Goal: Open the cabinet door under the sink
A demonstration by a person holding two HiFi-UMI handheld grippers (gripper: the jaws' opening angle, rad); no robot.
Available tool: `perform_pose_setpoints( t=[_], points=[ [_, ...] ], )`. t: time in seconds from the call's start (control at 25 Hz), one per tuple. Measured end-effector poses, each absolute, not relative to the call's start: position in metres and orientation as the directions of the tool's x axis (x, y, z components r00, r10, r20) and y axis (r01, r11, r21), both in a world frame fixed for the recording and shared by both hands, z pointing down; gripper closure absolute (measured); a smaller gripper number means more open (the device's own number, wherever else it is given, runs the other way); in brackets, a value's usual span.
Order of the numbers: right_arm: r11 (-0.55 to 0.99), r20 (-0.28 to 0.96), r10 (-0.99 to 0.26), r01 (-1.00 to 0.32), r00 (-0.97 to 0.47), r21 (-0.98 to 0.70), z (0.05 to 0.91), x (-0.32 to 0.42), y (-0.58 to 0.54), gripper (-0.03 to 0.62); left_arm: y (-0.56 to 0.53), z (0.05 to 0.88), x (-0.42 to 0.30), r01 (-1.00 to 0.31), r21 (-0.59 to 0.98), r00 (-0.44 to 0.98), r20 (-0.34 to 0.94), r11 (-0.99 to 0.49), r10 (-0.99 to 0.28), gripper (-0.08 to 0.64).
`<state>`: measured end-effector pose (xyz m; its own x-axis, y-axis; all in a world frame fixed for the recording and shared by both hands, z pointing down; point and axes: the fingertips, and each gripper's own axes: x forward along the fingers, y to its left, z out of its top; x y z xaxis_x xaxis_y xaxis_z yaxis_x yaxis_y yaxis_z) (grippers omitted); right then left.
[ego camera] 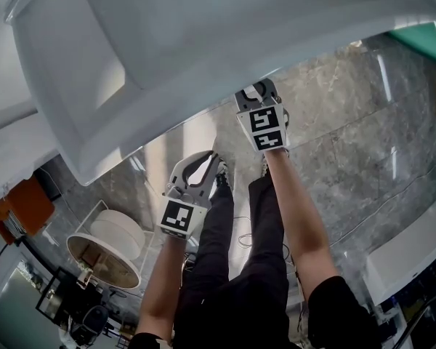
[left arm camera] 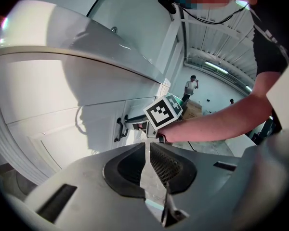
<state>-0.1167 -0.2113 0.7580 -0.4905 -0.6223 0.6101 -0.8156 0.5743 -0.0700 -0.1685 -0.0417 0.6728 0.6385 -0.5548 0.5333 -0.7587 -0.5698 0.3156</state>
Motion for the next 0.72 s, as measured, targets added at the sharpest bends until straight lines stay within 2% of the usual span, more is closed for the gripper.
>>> perform_pose_setpoints(
  t=[0.04,0.12,0.36,0.72],
  points=[
    [0.574,0.614,-0.621,-0.816,-0.487,-0.067,0.759,-0.118,-0.213,0.451,-0.042,0.674,-0.168,-0.755,0.311,0.641,0.535,-0.577,-0.551,0.522],
    [0.563,0.619,-0.625,-0.824,-0.476,-0.065,0.76,-0.119,-0.217,0.494,-0.043,0.676,-0.168,-0.749,0.304,0.646,0.537,-0.589,-0.543,0.522],
    [0.55,0.61,-0.657,-0.835,-0.444,-0.015,0.763,-0.118,-0.213,0.5,-0.041,0.679,-0.166,-0.741,0.299,0.65,0.544,-0.601,-0.53,0.522],
    [0.45,0.606,-0.71,-0.893,-0.357,0.002,0.758,-0.094,-0.184,0.502,-0.03,0.68,-0.164,-0.754,0.3,0.637,0.553,-0.585,-0.537,0.522]
  ],
)
